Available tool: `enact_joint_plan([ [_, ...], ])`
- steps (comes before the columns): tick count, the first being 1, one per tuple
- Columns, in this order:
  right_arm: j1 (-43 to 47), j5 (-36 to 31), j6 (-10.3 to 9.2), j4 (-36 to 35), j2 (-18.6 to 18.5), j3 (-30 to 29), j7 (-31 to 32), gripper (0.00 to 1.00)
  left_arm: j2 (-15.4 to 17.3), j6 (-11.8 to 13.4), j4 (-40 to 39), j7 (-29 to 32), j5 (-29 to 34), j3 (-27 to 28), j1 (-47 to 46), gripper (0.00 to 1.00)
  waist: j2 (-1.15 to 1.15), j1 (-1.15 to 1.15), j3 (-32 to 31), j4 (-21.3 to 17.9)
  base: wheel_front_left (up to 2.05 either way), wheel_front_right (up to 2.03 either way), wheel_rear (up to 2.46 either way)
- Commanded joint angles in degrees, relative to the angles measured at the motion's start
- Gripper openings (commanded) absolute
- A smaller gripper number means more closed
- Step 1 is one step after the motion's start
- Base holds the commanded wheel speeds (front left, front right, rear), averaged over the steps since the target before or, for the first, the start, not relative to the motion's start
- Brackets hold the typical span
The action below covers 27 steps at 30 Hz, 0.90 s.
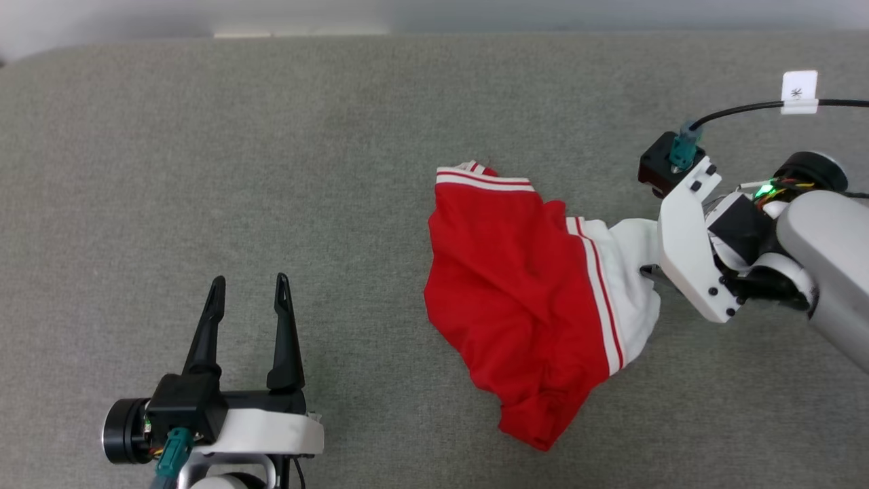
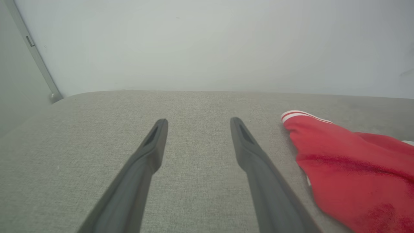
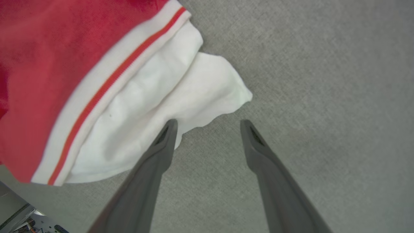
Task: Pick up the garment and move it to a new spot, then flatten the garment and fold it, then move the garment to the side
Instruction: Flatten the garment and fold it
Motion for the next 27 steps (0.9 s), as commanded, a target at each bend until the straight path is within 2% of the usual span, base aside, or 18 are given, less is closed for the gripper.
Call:
enact_joint_plan([
  [1, -0.7, 0.1, -0.05, 0.9, 0.6, 0.7, -0.5, 1.00, -0.1, 0.3, -0.1, -0.2, -0.3, -0.1, -0.9, 1.00, 0.00, -0.01, 1.8, 1.2, 0.00, 0.00, 0.00],
  [10, 4.8, 1.0, -0.04, 6.6, 3.8, 7.8, -4.0, 1.00, -0.1, 0.8, 0.5, -0.2, -0.7, -0.5, -2.9, 1.00, 0.00, -0.01, 4.3, 1.9, 0.00, 0.00, 0.00],
  [11, 5.0, 0.8, -0.03, 6.5, 4.0, 8.0, -4.8, 0.62, -0.1, 0.9, 0.6, -0.2, -0.7, -0.4, -3.0, 1.00, 0.00, -0.01, 4.2, 1.7, 0.00, 0.00, 0.00],
  [12, 5.0, 0.8, -0.03, 6.6, 4.1, 8.1, -5.8, 0.00, -0.1, 1.0, 0.7, -0.2, -0.7, -0.3, -3.0, 1.00, 0.00, -0.01, 4.0, 1.5, 0.00, 0.00, 0.00],
  [15, 2.9, 0.4, -0.05, 6.0, 3.6, 7.7, -10.1, 0.00, -0.1, 1.1, 1.2, -0.2, -0.7, 0.1, -2.5, 1.00, 0.00, -0.01, 2.5, 0.6, 0.00, 0.00, 0.00],
  [20, -1.5, 0.1, -0.05, 3.5, 0.6, 7.1, -19.5, 0.00, -0.1, 1.1, 1.9, -0.2, -0.7, 0.3, -0.5, 1.00, 0.00, -0.01, -1.5, -0.6, 0.00, 0.00, 0.00],
  [27, 0.3, 1.3, -0.05, -3.0, -7.9, 6.1, -27.3, 0.00, -0.1, 1.2, 1.6, -0.2, 0.0, 1.6, 3.0, 1.00, 0.00, -0.01, -6.3, -2.8, 0.00, 0.00, 0.00],
])
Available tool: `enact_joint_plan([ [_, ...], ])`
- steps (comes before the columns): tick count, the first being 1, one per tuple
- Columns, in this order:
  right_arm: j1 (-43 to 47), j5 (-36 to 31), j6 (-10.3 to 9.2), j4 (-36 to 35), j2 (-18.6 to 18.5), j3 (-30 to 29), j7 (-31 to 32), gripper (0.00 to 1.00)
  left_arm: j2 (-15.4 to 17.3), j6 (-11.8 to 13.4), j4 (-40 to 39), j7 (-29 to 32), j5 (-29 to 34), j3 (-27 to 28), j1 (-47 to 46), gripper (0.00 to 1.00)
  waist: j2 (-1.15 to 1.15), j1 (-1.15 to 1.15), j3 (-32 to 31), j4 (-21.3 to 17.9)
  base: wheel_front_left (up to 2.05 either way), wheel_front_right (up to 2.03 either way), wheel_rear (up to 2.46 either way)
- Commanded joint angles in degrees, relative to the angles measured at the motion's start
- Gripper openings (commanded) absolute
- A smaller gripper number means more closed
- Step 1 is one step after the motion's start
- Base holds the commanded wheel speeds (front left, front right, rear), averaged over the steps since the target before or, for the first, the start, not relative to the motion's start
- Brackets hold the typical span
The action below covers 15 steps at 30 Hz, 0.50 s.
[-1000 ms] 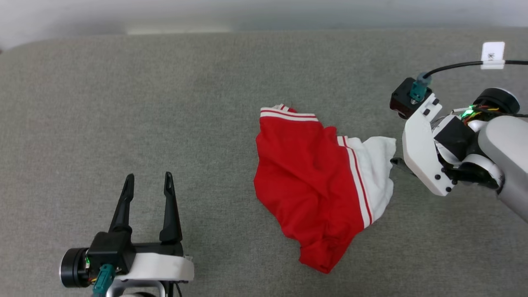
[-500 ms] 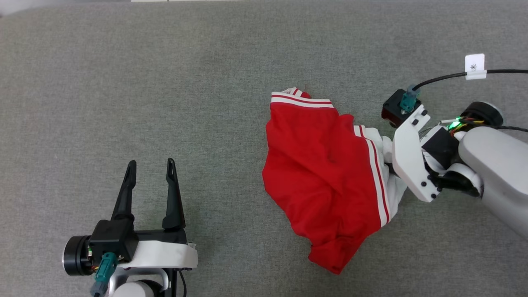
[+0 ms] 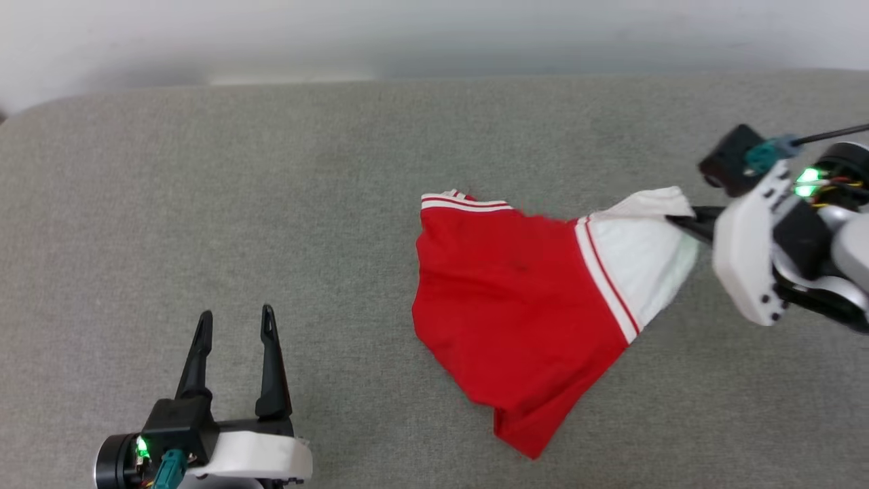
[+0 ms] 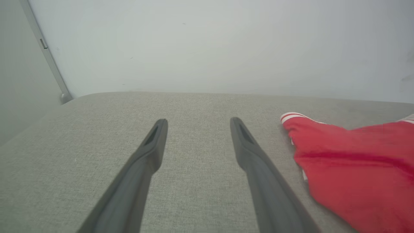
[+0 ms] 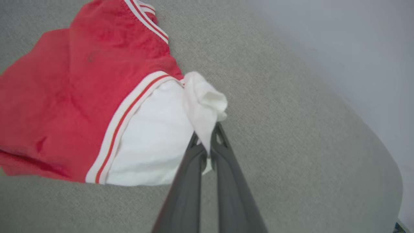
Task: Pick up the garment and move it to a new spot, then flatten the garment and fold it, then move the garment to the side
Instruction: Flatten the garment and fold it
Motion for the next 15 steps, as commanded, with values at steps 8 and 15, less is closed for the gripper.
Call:
enact_joint_plan([
  [8, 11.8, 4.5, -0.04, -1.9, -10.6, -5.2, -2.5, 0.00, 0.0, 0.0, -0.8, -0.2, 0.8, 0.9, 3.0, 1.00, 0.00, 0.00, -2.6, -3.2, 0.00, 0.00, 0.00],
  [15, 25.0, 8.6, -0.04, 6.9, -9.3, -7.8, -3.0, 0.00, -0.1, -0.3, -0.4, -0.2, 1.3, 0.4, 2.8, 1.00, 0.00, 0.00, -2.4, -3.8, 0.00, 0.00, 0.00],
])
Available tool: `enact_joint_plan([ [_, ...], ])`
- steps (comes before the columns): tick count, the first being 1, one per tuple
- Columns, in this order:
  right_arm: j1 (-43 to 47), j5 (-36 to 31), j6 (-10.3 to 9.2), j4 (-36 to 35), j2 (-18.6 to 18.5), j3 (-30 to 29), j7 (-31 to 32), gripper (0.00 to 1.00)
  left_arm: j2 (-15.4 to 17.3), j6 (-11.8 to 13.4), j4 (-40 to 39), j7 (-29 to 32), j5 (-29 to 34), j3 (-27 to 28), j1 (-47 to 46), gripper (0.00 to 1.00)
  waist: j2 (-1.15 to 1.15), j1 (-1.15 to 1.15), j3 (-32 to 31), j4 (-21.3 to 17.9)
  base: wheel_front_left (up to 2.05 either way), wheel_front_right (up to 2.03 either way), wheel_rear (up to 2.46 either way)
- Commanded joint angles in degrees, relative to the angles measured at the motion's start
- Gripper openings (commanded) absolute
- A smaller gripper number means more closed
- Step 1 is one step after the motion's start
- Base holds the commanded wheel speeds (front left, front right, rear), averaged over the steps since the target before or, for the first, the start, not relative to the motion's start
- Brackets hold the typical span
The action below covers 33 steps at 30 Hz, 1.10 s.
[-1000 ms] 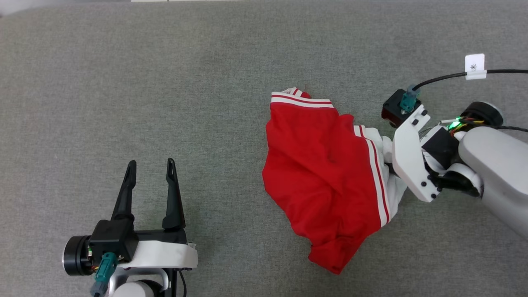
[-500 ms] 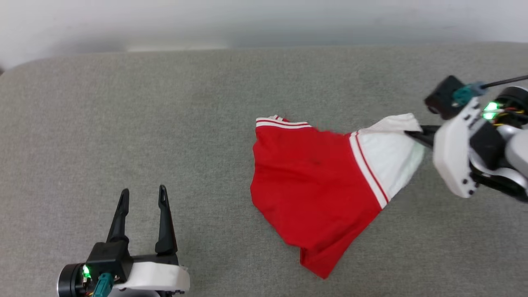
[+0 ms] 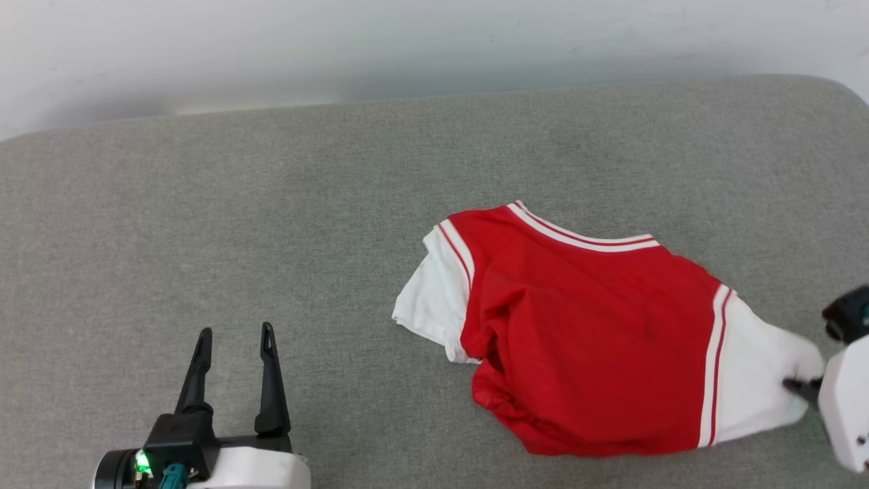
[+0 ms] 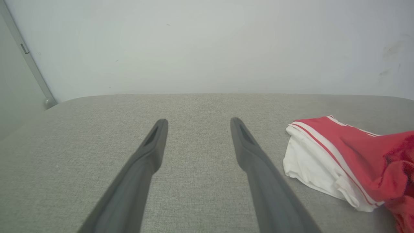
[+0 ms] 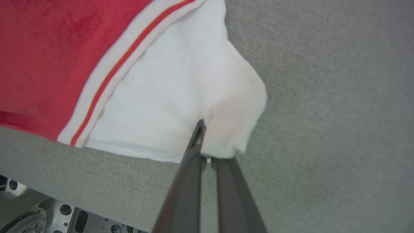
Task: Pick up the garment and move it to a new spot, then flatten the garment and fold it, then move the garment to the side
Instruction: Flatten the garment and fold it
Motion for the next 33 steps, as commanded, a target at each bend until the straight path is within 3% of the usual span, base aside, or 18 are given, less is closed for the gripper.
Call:
enact_joint_plan([
  [1, 2.0, 0.5, -0.04, 1.2, 1.8, -0.3, -0.3, 0.00, -0.1, -0.2, 0.1, -0.2, 0.4, 0.0, 0.0, 1.00, 0.00, 0.00, 0.0, 0.1, 0.00, 0.00, 0.00],
  [6, 6.7, 0.6, -0.03, 5.9, 6.0, -1.5, -2.7, 0.00, -0.1, -0.3, 0.9, -0.2, 0.5, -0.1, 0.1, 1.00, 0.00, 0.00, -0.8, 0.2, 0.00, 0.00, 0.00],
  [7, 6.6, 0.2, -0.04, 6.6, 6.5, -2.3, -4.0, 0.38, -0.1, -0.3, 1.0, -0.2, 0.5, 0.0, 0.3, 1.00, 0.00, 0.00, -1.0, 0.2, 0.00, 0.00, 0.00],
  [9, 5.7, -1.8, -0.05, 7.4, 6.8, -3.7, -6.7, 1.00, 0.0, -0.5, 1.4, -0.2, 0.7, 0.4, 0.5, 1.00, 0.00, 0.00, -1.5, 0.0, 0.00, 0.00, 0.00],
  [10, 5.7, -1.8, -0.05, 7.4, 6.8, -3.7, -6.7, 1.00, 0.0, -0.5, 1.4, -0.2, 0.7, 0.4, 0.5, 1.00, 0.00, 0.00, -1.5, 0.0, 0.00, 0.00, 0.00],
  [16, 1.1, -11.1, -0.04, 8.2, 8.7, -12.4, -20.2, 1.00, 0.9, -1.7, 3.6, -0.2, 1.3, 2.1, -1.7, 1.00, 0.00, 0.00, -3.0, -0.4, 0.00, 0.00, 0.00],
  [20, -0.2, -19.8, -0.05, 9.5, 13.1, -20.7, -29.0, 1.00, 2.1, -2.9, 5.4, -0.2, 0.9, 3.2, -4.2, 1.00, 0.00, 0.00, -3.2, -0.5, 0.00, 0.00, 0.00],
  [24, 1.9, -29.7, -0.04, 7.5, 19.4, -33.1, -31.2, 1.00, 4.4, -4.4, 7.5, -0.2, 1.3, 3.6, -7.6, 1.00, 0.00, 0.00, -2.9, -0.5, 0.00, 0.00, 0.00],
  [25, 2.7, -32.6, -0.04, 5.0, 21.6, -36.9, -31.3, 1.00, 5.0, -4.9, 8.2, -0.1, 1.5, 3.5, -8.3, 1.00, 0.00, 0.00, -2.7, -0.6, 0.00, 0.00, 0.00],
  [26, 2.7, -32.6, -0.04, 5.0, 21.6, -36.9, -31.3, 1.00, 5.0, -4.9, 8.2, -0.1, 1.5, 3.5, -8.3, 1.00, 0.00, 0.00, -2.7, -0.6, 0.00, 0.00, 0.00],
  [30, 10.7, -44.5, -0.04, -8.2, 30.4, -51.8, -31.3, 1.00, 7.4, -6.3, 10.7, 1.2, 1.9, 3.1, -13.3, 1.00, 0.00, 0.00, -1.5, -0.7, 0.00, 0.00, 0.00],
  [33, 16.7, -50.7, -0.04, -17.8, 36.9, -57.9, -31.3, 1.00, 8.9, -7.6, 12.6, 2.9, 1.9, 2.4, -17.4, 1.00, 0.00, 0.00, -0.7, -0.7, 0.00, 0.00, 0.00],
])
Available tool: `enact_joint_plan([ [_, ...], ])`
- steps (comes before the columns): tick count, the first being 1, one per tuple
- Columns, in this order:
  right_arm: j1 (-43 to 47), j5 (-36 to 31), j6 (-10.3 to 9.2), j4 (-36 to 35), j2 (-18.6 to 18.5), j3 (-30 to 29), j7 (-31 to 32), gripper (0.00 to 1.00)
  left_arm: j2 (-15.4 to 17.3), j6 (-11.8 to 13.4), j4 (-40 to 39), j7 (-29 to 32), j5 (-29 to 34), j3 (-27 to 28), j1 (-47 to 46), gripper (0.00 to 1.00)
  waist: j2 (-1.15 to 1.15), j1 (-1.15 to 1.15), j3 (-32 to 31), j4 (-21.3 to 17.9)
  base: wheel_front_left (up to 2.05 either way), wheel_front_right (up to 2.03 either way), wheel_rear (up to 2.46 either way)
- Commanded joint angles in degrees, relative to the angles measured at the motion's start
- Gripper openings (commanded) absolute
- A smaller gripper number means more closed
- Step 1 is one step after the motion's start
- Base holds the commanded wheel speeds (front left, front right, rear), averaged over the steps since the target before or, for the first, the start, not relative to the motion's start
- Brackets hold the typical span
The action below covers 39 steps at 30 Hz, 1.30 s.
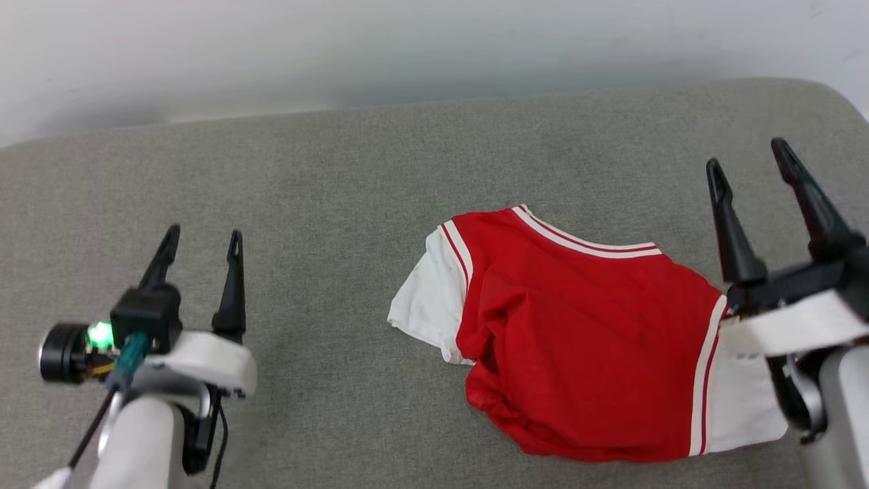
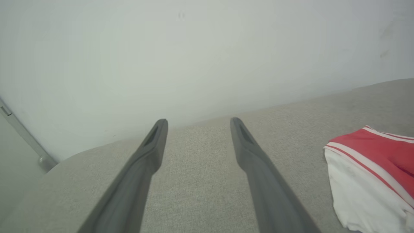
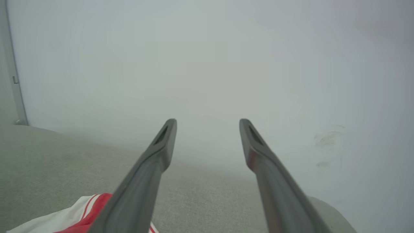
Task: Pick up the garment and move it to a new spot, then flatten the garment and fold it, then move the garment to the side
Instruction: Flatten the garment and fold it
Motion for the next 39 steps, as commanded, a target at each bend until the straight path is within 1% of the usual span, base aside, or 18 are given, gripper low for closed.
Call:
enact_joint_plan([
  [1, 0.8, -0.5, -0.05, -1.0, 0.7, -0.7, -0.1, 1.00, 0.3, -0.2, 0.2, 0.4, 0.1, -0.3, -0.8, 1.00, 0.00, 0.00, 0.3, 0.0, 0.00, 0.00, 0.00],
  [4, 6.0, -3.3, -0.05, -6.3, 4.9, -2.8, -0.1, 1.00, 1.9, -2.0, 1.6, 3.8, -0.1, -1.7, -5.1, 1.00, 0.00, 0.00, 0.8, 0.1, 0.00, 0.00, 0.00],
  [6, 8.3, -4.3, -0.05, -8.7, 6.8, -3.4, -0.1, 1.00, 2.9, -3.1, 2.9, 6.4, -0.9, -2.8, -8.5, 1.00, 0.00, 0.00, 1.3, 0.0, 0.00, 0.00, 0.00],
  [9, 10.9, -5.5, -0.05, -11.0, 8.7, -3.9, -0.1, 1.00, 5.1, -4.4, 3.4, 12.4, -2.8, -5.8, -12.7, 1.00, 0.00, 0.00, 1.7, -0.3, 0.00, 0.00, 0.00],
  [12, 11.6, -6.3, -0.06, -13.1, 9.6, -4.4, -0.1, 1.00, 8.3, -4.8, 2.5, 19.1, -5.8, -9.9, -17.5, 1.00, 0.00, 0.00, 2.5, -0.8, 0.00, 0.00, 0.00],
  [15, 12.1, -6.6, -0.05, -14.1, 10.5, -4.5, -0.1, 1.00, 12.2, -4.9, 1.2, 26.0, -11.5, -16.7, -21.7, 1.00, 0.00, 0.00, 3.3, -1.4, 0.00, 0.00, 0.00],
  [19, 11.8, -7.1, -0.05, -14.6, 10.9, -4.1, -0.1, 1.00, 17.5, -4.9, -0.7, 36.8, -21.1, -26.1, -28.1, 1.00, 0.00, 0.00, 4.6, -1.9, 0.00, 0.00, 0.00],
  [23, 10.6, -7.4, -0.05, -15.0, 11.2, -3.9, -0.1, 1.00, 21.5, -4.9, -2.5, 46.3, -30.0, -34.3, -34.3, 1.00, 0.00, 0.00, 6.2, -2.5, 0.00, 0.00, 0.00],
  [27, 9.4, -7.7, -0.05, -15.3, 11.4, -3.5, -0.1, 1.00, 23.7, -4.9, -3.5, 54.8, -37.6, -41.7, -39.8, 1.00, 0.00, 0.00, 7.8, -3.1, 0.00, 0.00, 0.00],
  [32, 8.4, -7.9, -0.05, -15.3, 11.4, -2.8, -0.1, 1.00, 24.9, -4.9, -4.1, 62.5, -43.8, -50.8, -45.3, 1.00, 0.00, 0.00, 9.9, -4.0, 0.00, 0.00, 0.00],
  [35, 7.5, -8.1, -0.05, -15.0, 11.6, -2.3, -0.1, 1.00, 24.8, -4.9, -3.9, 64.7, -46.2, -55.4, -47.8, 1.00, 0.00, 0.00, 11.1, -4.7, 0.00, 0.00, 0.00],
  [39, 6.3, -8.1, -0.05, -14.8, 11.8, -1.5, -0.1, 1.00, 25.2, -4.9, -2.8, 65.6, -48.2, -61.4, -49.9, 1.00, 0.00, 0.00, 12.7, -5.7, 0.00, 0.00, 0.00],
])
